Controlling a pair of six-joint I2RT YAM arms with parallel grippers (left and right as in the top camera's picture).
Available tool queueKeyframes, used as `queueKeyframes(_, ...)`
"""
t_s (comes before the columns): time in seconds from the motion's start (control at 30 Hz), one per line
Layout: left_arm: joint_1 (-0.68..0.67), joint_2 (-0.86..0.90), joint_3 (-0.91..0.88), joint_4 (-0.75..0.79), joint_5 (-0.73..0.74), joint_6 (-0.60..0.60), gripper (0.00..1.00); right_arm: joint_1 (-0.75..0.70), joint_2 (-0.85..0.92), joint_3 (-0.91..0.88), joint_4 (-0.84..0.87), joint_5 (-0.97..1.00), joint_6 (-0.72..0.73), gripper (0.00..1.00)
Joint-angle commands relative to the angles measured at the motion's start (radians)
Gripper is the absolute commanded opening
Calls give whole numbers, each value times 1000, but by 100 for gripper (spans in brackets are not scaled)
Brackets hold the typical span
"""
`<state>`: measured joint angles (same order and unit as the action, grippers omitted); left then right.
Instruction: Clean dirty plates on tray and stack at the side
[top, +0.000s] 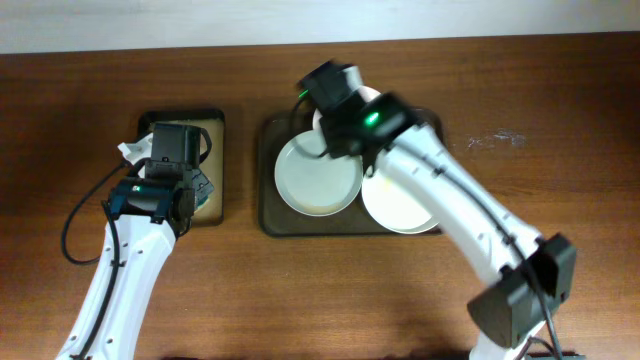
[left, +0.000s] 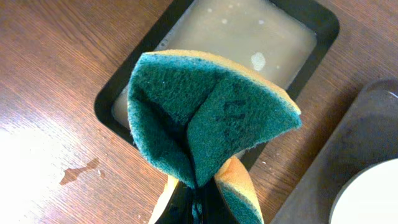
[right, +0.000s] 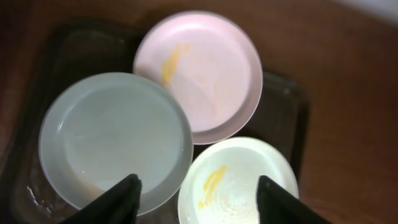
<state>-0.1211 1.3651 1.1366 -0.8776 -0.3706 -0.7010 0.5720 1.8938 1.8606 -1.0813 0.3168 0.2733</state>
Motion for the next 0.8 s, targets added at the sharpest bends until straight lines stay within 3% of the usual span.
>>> queueKeyframes(0.0, 4, -5, 7, 0, 20, -9, 0, -142, 79, -15, -4, -340, -82, 64)
queueKeyframes(0.1, 4, -5, 7, 0, 29, -10, 0, -232, 167, -15, -4, -492, -187, 78)
queueKeyframes(0.27, 4, -5, 7, 4, 61, -9, 0, -239, 298, -17, 3, -489, -208, 76)
queueKeyframes(0.4, 4, -5, 7, 5, 61, -10, 0, -237, 338, -17, 28, -500, -214, 66)
queueKeyframes(0.5, 4, -5, 7, 4, 61, -9, 0, -237, 338, -33, 43, -512, -214, 48)
queueKeyframes(0.67, 4, -5, 7, 5, 61, -9, 0, -219, 338, -84, 73, -520, -214, 48)
queueKeyframes(0.77, 4, -5, 7, 4, 61, -9, 0, -198, 338, -84, 91, -520, -214, 21)
